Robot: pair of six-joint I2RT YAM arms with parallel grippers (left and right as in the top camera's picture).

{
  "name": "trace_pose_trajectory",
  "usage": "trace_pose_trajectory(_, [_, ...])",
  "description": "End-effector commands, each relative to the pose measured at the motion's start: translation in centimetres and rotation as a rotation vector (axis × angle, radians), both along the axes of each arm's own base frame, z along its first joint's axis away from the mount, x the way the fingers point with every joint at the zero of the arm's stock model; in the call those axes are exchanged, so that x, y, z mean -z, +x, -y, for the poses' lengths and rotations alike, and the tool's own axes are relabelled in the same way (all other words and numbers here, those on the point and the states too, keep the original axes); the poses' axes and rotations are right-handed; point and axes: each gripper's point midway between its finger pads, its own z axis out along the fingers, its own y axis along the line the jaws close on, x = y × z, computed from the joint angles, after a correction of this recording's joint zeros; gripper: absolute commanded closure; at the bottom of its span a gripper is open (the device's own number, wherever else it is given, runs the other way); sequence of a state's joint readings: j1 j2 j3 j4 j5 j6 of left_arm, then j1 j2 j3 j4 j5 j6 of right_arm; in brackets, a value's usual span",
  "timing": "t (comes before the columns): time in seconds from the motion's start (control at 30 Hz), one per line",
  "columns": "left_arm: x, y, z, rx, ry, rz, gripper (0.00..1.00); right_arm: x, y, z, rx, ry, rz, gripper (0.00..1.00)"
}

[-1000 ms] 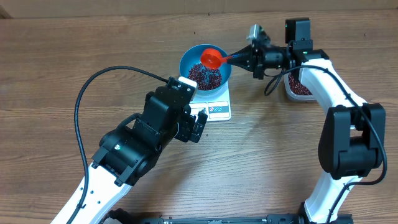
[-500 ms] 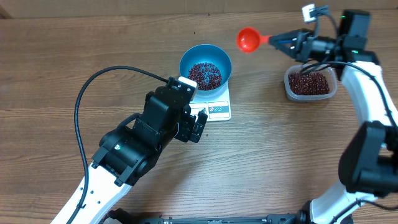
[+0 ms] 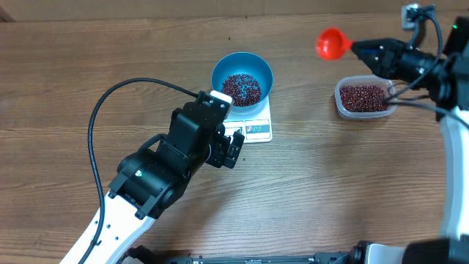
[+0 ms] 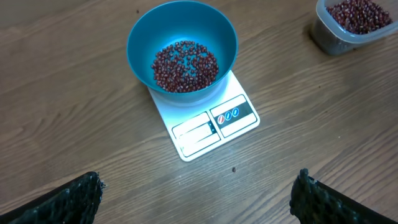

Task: Scoop item into bowl and weigh 150g on scale
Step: 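Move the empty scoop back right to the bean tub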

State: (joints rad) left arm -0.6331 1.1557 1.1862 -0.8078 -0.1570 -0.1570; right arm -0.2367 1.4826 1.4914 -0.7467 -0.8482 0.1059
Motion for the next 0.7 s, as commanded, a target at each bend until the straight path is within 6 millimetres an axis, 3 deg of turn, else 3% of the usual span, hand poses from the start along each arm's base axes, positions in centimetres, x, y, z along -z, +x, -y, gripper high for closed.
trace_pose_trajectory(0.0, [-0.6, 0.0, -0.4, -0.014, -0.013, 0.016, 0.0, 1.0, -0.1, 4.8, 0.274, -0.206, -0.05, 0.96])
trace_pose_trajectory(0.13, [-0.6, 0.0, -0.4, -0.014, -0.013, 0.016, 0.01, 2.7, -1.4, 8.6, 0.45, -0.366, -0.143, 0.96])
trace_pose_trajectory(0.27, [-0.6, 0.0, -0.4, -0.014, -0.013, 0.016, 0.0, 3.8, -1.9, 10.8, 0.543, -0.454, -0.2, 0.96])
trace_pose_trajectory(0.43, [-0.6, 0.0, -0.4, -0.014, -0.013, 0.016, 0.0, 5.0, -2.1, 10.9, 0.491, -0.519, -0.221, 0.96])
trace_pose_trajectory(0.67, [-0.6, 0.0, -0.4, -0.014, -0.013, 0.016, 0.0, 8.6, -1.3, 11.1, 0.433, -0.551, -0.311, 0.96])
